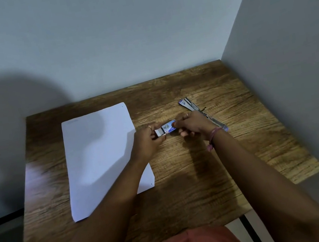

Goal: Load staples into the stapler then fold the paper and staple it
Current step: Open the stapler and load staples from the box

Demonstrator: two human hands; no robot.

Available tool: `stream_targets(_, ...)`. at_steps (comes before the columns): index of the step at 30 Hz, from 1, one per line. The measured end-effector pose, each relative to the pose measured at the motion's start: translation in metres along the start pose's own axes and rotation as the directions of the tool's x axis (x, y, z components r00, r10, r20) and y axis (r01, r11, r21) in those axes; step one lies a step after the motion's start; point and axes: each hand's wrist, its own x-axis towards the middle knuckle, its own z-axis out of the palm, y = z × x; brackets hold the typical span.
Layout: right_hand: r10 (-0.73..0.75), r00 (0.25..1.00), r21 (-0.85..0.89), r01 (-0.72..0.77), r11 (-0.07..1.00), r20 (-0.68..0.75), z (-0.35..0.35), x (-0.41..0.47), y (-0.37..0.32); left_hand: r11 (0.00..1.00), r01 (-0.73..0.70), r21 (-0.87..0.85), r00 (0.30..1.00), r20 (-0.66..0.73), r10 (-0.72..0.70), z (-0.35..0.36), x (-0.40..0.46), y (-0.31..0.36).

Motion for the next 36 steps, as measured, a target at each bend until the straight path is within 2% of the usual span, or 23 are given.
stream_targets(3, 0.018, 0.999, -0.062, -0.02, 0.998, -0.038, -0.006, 0.006, -0.001, 0.998, -0.01, 0.057, 1.0, -0.02, 0.011, -0.002, 0.0, -0.003)
stream_targets(6, 0.032, 0.999, -0.105, -0.034, 0.994, -0.016, -0.009, 0.01, 0.0, 0.997, -0.005, 0.073, 1.0, -0.006, 0.005, -0.001, 0.0, -0.006)
stream_targets(11, -0.024, 0.999, -0.158, 0.018, 0.987, -0.038, -0.005, 0.017, 0.005, 0.999, 0.0, 0.052, 1.0, -0.025, 0.001, 0.001, -0.001, -0.007)
stream_targets(14, -0.087, 0.995, -0.322, 0.064, 0.945, -0.056, -0.003, 0.02, 0.004, 0.999, -0.011, 0.035, 0.999, -0.036, 0.013, 0.0, -0.003, -0.007)
stream_targets(16, -0.173, 0.982, -0.504, 0.114, 0.856, -0.073, -0.002, 0.019, 0.0, 1.0, -0.009, 0.027, 0.999, -0.039, 0.01, 0.001, -0.004, -0.007)
stream_targets(18, -0.348, 0.934, -0.646, 0.215, 0.733, -0.083, -0.001, 0.015, -0.007, 1.0, -0.006, 0.027, 0.999, -0.049, 0.007, 0.003, -0.006, -0.007)
stream_targets(21, -0.547, 0.827, -0.747, 0.445, 0.494, 0.131, 0.001, 0.007, -0.017, 1.0, -0.003, 0.005, 0.998, -0.066, 0.003, 0.005, -0.007, -0.007)
stream_targets(23, -0.567, 0.767, -0.773, 0.545, 0.325, 0.302, 0.003, 0.006, -0.021, 1.0, -0.003, -0.014, 0.997, -0.074, 0.002, 0.005, -0.008, -0.006)
stream_targets(26, -0.549, 0.711, -0.777, 0.608, 0.164, 0.44, 0.008, 0.008, -0.023, 0.997, 0.009, -0.072, 0.998, -0.065, -0.013, 0.005, -0.008, -0.006)
stream_targets(31, -0.473, 0.716, -0.807, 0.59, 0.019, 0.513, 0.014, 0.011, -0.025, 0.995, 0.012, -0.101, 0.998, -0.058, -0.018, 0.004, -0.007, -0.007)
stream_targets(36, -0.448, 0.728, -0.819, 0.574, -0.017, 0.519, 0.014, 0.015, -0.024, 0.993, 0.036, -0.111, 0.997, -0.057, -0.043, 0.004, -0.004, -0.009)
